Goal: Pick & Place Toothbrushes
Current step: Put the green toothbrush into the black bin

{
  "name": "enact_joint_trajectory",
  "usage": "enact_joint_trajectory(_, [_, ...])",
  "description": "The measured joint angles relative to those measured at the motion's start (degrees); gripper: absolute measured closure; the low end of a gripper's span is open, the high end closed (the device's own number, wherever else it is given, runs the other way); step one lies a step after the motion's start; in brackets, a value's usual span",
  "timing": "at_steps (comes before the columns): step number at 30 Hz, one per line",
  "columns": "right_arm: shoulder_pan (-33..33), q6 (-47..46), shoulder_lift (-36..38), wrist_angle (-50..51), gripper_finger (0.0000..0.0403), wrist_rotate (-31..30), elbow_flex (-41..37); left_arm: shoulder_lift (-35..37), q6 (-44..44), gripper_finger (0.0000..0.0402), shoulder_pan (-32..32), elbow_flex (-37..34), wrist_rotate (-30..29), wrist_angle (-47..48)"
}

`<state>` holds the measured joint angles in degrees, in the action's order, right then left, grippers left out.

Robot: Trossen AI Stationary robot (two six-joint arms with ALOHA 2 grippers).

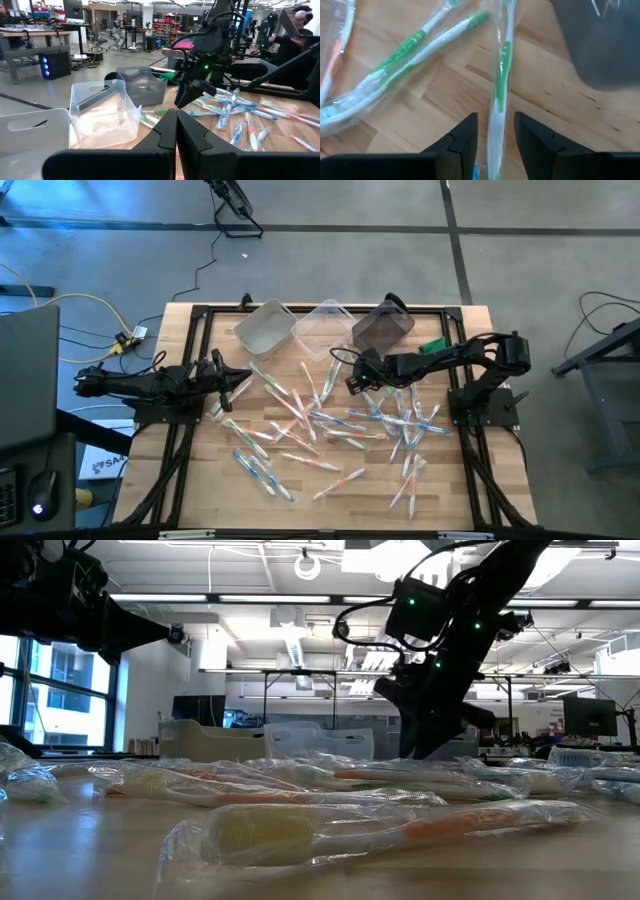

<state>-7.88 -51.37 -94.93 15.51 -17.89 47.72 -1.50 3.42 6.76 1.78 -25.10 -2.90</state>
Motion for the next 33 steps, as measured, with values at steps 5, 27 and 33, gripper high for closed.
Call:
enact_joint_trajectory(5, [0.04, -1.21, -1.68, 0.28, 0.0283, 0.1, 0.0, 0.0, 0.0, 0.0402, 0.0, 0.0, 0.0, 0.0])
enact_joint_trajectory(27, [0.37, -1.49, -4.71, -0.79, 0.0283, 2.25, 0.09, 0.0, -0.13, 0.0402, 0.02, 0.01, 0.0, 0.0])
enact_joint_trajectory(33, [0.37, -1.42, -4.73, -0.81, 0.0283, 2.43, 0.07, 0.0, -0.11, 0.0402, 0.0, 0.0, 0.0, 0.0])
